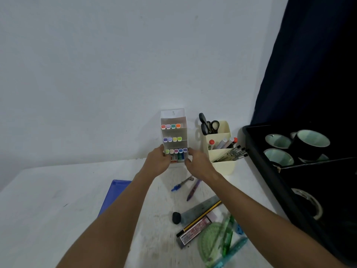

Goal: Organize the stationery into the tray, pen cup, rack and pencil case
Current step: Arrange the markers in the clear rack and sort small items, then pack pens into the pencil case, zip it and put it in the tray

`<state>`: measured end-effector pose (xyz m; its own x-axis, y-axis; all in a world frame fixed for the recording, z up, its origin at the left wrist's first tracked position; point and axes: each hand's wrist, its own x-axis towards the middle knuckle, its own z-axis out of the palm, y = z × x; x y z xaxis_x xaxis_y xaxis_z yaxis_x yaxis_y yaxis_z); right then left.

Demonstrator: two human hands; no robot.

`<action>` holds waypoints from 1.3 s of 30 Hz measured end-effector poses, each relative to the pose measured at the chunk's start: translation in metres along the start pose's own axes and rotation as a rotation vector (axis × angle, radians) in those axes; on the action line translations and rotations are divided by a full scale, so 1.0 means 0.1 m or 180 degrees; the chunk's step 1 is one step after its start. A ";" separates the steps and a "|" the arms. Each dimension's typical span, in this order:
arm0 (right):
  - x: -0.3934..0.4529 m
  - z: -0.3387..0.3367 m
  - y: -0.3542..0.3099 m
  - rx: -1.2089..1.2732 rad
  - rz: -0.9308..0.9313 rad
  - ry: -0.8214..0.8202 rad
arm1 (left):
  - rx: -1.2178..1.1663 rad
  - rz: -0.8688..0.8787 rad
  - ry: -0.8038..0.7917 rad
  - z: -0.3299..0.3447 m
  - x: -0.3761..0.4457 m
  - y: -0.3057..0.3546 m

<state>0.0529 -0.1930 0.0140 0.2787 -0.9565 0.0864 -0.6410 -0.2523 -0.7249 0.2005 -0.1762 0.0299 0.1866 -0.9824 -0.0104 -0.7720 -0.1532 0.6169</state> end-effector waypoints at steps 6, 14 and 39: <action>0.02 -0.02 -0.01 -0.0171 0.0088 -0.0256 | -0.0072 0.0069 0.0025 0.08 0.01 0.04; -0.03 -0.12 0.11 -0.0400 0.0066 -0.0617 | -0.0190 -0.0177 -0.0085 0.15 -0.08 -0.06; -0.36 -0.24 0.53 -0.1979 -0.0705 -0.1326 | 0.1027 0.0157 -0.0743 0.37 -0.52 -0.31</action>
<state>-0.0088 -0.1751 -0.0108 0.6138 -0.7713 -0.1686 -0.7879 -0.5846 -0.1937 0.1923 -0.1247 -0.0180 0.0303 -0.9816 -0.1884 -0.9347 -0.0947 0.3426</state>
